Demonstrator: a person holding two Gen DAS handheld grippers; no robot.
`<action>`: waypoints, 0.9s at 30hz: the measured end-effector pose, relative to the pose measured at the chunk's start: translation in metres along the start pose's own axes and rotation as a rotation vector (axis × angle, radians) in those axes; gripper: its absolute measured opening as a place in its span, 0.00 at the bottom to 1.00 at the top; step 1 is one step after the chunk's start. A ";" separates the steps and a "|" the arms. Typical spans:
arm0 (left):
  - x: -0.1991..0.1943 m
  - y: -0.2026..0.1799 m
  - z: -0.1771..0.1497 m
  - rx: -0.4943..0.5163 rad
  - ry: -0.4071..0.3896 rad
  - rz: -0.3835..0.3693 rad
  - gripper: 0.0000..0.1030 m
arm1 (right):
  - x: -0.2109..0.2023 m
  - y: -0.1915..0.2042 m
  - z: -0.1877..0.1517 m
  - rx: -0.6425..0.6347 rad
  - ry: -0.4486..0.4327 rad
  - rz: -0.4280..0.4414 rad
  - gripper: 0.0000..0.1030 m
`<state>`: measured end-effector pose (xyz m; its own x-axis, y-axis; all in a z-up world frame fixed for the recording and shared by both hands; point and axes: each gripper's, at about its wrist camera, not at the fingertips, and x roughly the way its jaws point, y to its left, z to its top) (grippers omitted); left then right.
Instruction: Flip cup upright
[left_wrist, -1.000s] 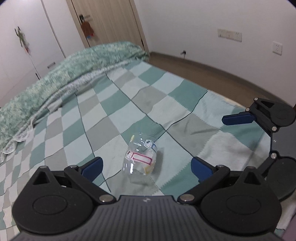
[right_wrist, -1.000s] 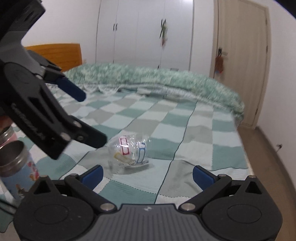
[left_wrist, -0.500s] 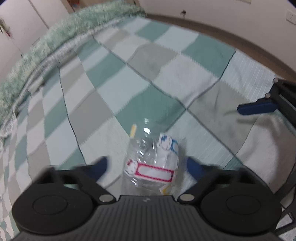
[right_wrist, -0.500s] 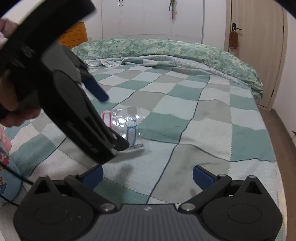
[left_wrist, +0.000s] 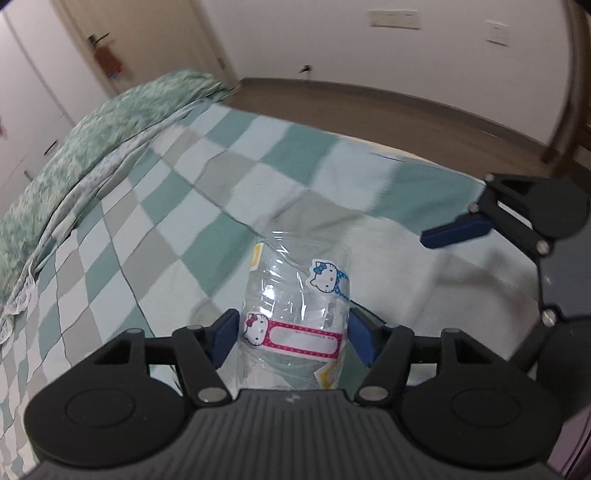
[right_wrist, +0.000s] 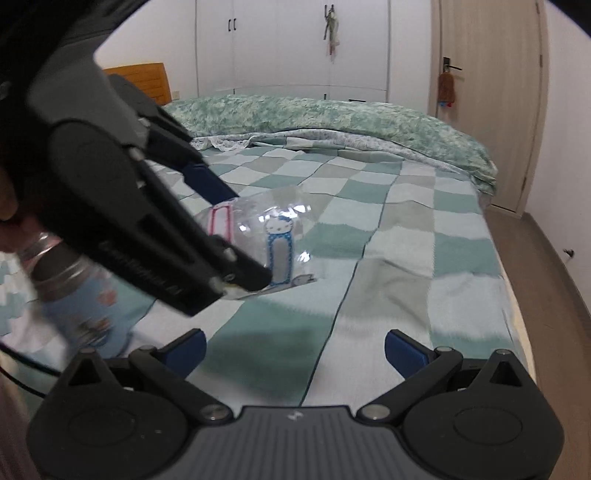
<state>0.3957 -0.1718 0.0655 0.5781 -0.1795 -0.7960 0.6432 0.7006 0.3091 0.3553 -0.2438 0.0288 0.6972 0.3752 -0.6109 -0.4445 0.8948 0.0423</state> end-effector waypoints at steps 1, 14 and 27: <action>-0.008 -0.010 -0.005 0.014 -0.003 -0.004 0.63 | -0.010 0.005 -0.007 0.003 0.003 -0.004 1.00; -0.002 -0.078 -0.075 0.048 0.075 -0.087 0.63 | -0.054 0.034 -0.094 0.044 0.066 -0.006 1.00; -0.052 -0.074 -0.087 0.016 -0.044 -0.050 1.00 | -0.070 0.048 -0.093 0.048 0.061 -0.024 1.00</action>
<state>0.2743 -0.1540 0.0385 0.5661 -0.2442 -0.7873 0.6797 0.6787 0.2782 0.2332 -0.2500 0.0000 0.6709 0.3392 -0.6594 -0.3996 0.9144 0.0638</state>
